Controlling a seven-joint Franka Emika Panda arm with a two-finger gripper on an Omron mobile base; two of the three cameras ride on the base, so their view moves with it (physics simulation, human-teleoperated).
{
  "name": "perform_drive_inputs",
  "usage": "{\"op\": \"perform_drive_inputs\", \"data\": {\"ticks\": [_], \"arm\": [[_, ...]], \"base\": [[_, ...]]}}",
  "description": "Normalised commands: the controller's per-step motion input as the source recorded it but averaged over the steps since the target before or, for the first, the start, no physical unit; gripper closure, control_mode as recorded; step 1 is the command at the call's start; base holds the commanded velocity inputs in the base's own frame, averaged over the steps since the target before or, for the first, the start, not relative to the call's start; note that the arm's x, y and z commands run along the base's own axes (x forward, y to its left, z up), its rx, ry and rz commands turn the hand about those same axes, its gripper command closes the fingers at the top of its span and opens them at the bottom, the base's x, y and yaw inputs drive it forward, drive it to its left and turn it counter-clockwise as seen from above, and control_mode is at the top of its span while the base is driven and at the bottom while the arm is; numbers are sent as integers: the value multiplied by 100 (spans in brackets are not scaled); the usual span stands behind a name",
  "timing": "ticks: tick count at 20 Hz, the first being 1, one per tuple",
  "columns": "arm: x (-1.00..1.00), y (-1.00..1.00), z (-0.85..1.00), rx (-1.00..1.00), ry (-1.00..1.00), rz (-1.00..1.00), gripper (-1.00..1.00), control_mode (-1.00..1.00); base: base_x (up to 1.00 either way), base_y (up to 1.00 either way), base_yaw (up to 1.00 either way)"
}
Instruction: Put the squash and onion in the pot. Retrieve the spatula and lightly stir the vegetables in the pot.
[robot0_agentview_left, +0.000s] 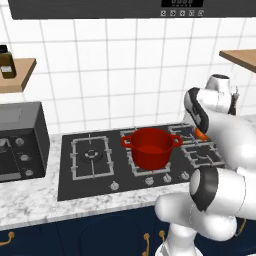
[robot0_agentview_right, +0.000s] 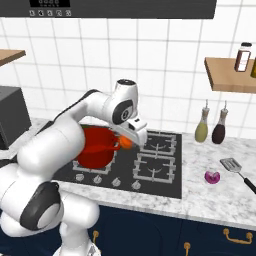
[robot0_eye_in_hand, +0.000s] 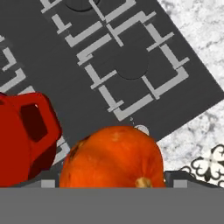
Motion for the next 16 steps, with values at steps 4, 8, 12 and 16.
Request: {"op": "perform_drive_inputs", "data": {"ticks": [4, 8, 12, 16], "arm": [[82, 100, 0, -17, 0, 0, 100, -100], [82, 100, 0, -18, 26, 0, 100, -100], [65, 98, -25, -22, 43, 0, 100, -100], [46, 79, -24, -4, 16, 1, 100, -100]], "base": [[0, 0, 0], [0, 0, 0], [0, 0, 0], [0, 0, 0]]}}
